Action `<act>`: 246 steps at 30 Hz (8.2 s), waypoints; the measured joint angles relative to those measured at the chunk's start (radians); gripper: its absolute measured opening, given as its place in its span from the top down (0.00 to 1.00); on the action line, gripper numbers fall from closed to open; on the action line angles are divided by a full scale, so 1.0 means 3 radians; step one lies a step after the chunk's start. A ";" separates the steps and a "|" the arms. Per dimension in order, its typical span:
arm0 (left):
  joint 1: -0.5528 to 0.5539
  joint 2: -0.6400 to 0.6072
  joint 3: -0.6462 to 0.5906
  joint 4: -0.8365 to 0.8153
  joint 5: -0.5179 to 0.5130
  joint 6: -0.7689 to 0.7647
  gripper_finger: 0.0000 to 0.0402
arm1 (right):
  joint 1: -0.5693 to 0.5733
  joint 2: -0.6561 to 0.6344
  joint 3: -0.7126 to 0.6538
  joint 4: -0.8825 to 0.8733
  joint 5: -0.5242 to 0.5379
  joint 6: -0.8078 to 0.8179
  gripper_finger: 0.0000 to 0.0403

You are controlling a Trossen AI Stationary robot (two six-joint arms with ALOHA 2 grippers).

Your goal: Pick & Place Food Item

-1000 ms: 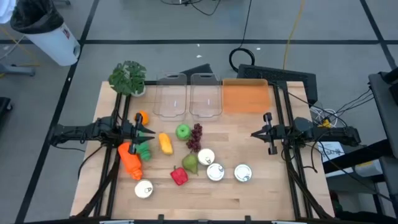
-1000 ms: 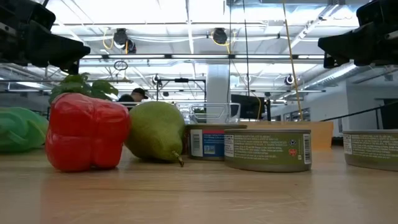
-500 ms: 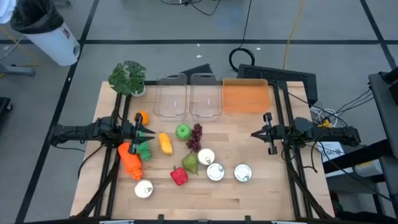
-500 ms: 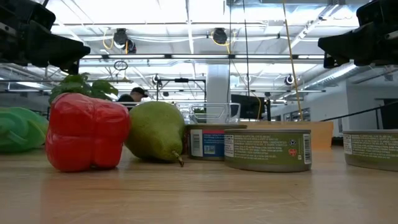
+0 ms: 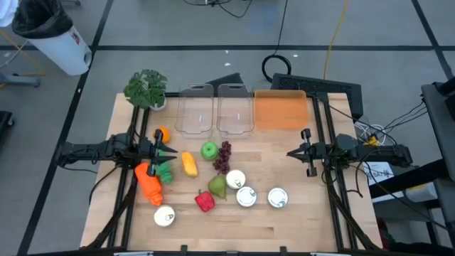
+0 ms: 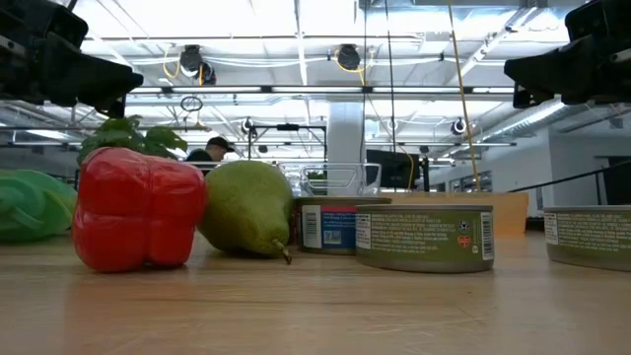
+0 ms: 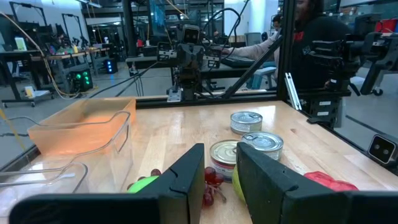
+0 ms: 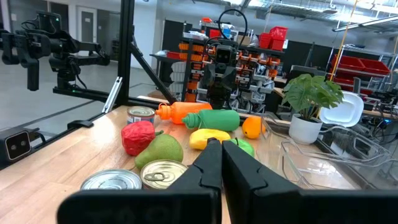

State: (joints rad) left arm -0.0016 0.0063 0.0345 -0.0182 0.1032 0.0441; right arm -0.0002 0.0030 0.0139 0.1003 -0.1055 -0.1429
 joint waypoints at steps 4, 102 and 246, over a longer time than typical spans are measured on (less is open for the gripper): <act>0.0001 0.0000 0.0000 0.0000 0.0000 0.0000 0.73 | 0.0000 0.0001 0.0000 0.0000 -0.0001 -0.0001 1.00; 0.0002 0.0000 0.0000 0.0021 -0.0094 0.0134 0.73 | -0.0001 -0.0001 -0.0001 0.0000 0.0000 -0.0001 1.00; 0.0701 0.2635 0.1928 -0.2360 -0.1921 -0.3172 0.32 | 0.0000 0.0001 0.0000 -0.0001 0.0000 0.0000 1.00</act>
State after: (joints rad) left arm 0.2086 0.7967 0.6129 -0.7261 -0.4731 -0.9074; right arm -0.0002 0.0032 0.0139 0.1001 -0.1055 -0.1429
